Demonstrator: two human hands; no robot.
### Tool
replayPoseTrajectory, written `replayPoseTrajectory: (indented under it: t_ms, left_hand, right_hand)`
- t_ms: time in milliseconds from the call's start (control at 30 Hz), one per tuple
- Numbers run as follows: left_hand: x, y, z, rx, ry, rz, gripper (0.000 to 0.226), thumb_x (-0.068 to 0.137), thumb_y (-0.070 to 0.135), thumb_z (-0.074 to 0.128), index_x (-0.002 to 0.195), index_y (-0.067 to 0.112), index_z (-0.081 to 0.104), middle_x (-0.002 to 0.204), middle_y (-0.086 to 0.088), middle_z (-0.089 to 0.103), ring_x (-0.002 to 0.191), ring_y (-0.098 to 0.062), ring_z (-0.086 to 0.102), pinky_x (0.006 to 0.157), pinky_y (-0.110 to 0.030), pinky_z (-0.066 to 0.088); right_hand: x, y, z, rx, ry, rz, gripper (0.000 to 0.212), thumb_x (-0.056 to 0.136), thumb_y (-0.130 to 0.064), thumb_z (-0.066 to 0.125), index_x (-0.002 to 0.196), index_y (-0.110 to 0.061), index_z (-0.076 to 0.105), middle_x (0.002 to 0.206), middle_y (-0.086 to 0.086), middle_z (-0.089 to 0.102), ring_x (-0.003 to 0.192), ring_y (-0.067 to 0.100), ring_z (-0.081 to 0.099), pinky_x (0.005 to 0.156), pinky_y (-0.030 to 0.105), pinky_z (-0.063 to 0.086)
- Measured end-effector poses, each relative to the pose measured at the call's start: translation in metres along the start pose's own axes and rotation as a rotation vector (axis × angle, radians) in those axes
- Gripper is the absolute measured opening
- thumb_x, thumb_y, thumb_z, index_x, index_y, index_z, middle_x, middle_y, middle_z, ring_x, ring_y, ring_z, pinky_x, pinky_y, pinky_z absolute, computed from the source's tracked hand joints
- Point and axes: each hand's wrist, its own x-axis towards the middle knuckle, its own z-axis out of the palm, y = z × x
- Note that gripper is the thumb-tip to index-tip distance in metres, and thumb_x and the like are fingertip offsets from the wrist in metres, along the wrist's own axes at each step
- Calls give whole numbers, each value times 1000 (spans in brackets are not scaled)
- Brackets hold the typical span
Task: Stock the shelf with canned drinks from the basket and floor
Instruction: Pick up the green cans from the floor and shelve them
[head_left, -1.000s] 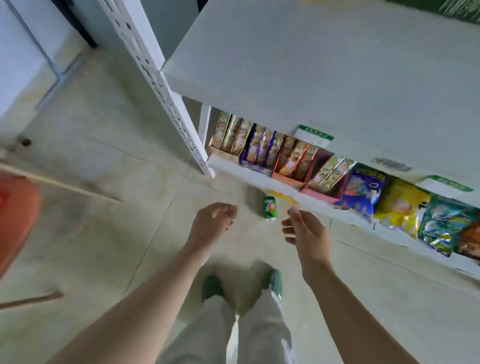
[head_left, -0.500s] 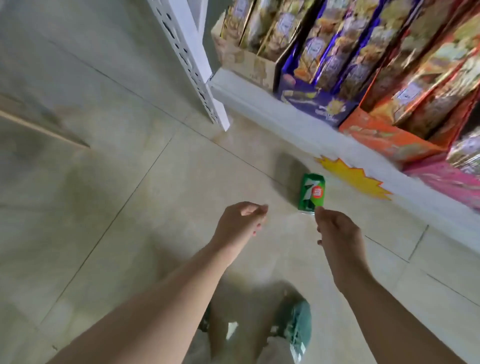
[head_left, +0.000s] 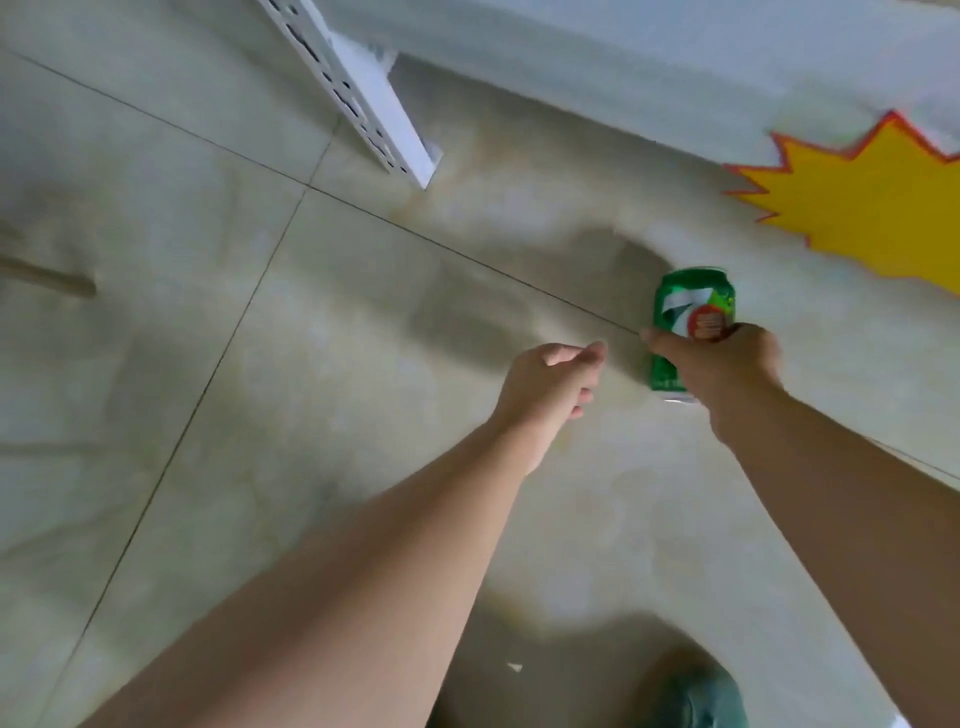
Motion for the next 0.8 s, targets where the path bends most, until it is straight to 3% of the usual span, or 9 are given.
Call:
replayPoseTrajectory:
  t_ms: [100,200,300,367,433,567,733,800]
  left_hand:
    - [-8,13,-10,-76,2,-30,15,94,29,61,100,15,61,96,-9,65,87,-22,61,83,-31,52]
    - [-34,41,-25,-31,-25,-32,16,93,34,62,92,18,62,104,-11,66,98,-27,64,92,-38,53]
    - [-69,82,-46,38,-117,9,32,91,44,61,99,14,66,103,-10,69,99,-28,66,94,-41,53]
    - [-96,111,-66,74,-170,51,43,89,49,61,107,11,69,100,-9,72,97,-25,69,92,-38,54]
    - [-127,135,-86,134,-198,85,40,90,48,60,108,13,70,99,-7,74,95,-23,70,93,-37,54]
    - [-192,178,-124,131,-269,144,45,87,45,65,117,11,66,106,-10,74,102,-24,70,91,-33,53]
    - [-271,251,-167,191,-326,222,28,86,27,71,109,12,70,101,-7,75,91,-16,71,76,-23,55]
    - [-305,285,-182,202,-323,257,28,84,24,74,108,10,71,103,-10,74,95,-21,71,84,-28,57]
  right_hand:
    - [-29,-2,-7,178,-136,43,48,66,-37,86,101,-11,66,85,4,65,80,23,62,69,32,50]
    - [-76,-15,-21,361,-337,139,37,67,-33,85,95,-19,65,97,4,70,94,22,66,85,36,52]
    - [-136,-47,-37,437,-469,142,37,67,-27,85,98,-19,66,99,4,73,97,22,68,93,39,51]
    - [-175,-74,-43,497,-539,101,39,69,-22,84,104,-17,68,99,4,75,95,20,70,87,36,54]
    - [-213,-99,-50,530,-607,68,39,71,-21,82,108,-17,68,101,3,75,95,17,70,81,32,55]
    - [-279,-140,-65,472,-614,0,50,61,-31,86,107,-19,69,100,1,75,98,21,70,95,41,53]
    - [-354,-209,-100,416,-576,-117,47,60,-29,86,103,-20,69,99,2,75,97,22,69,95,44,53]
    - [-387,-239,-120,397,-579,-173,46,60,-27,86,102,-19,70,97,3,75,96,22,70,94,44,54]
